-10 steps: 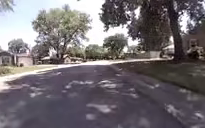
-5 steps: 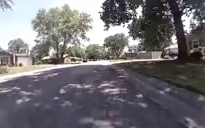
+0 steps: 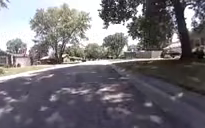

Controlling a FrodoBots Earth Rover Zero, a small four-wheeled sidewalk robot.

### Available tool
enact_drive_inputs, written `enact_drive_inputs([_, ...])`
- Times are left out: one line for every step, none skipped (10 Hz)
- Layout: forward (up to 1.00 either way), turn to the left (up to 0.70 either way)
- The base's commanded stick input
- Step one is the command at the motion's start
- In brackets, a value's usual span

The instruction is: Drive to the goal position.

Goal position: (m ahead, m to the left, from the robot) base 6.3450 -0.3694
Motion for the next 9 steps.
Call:
enact_drive_inputs([0.70, 0.00])
enact_drive_inputs([0.70, 0.00])
enact_drive_inputs([0.70, 0.00])
enact_drive_inputs([0.70, 0.00])
enact_drive_inputs([0.70, 0.00])
enact_drive_inputs([0.70, 0.00])
enact_drive_inputs([0.70, 0.00])
enact_drive_inputs([0.70, 0.00])
enact_drive_inputs([0.70, 0.00])
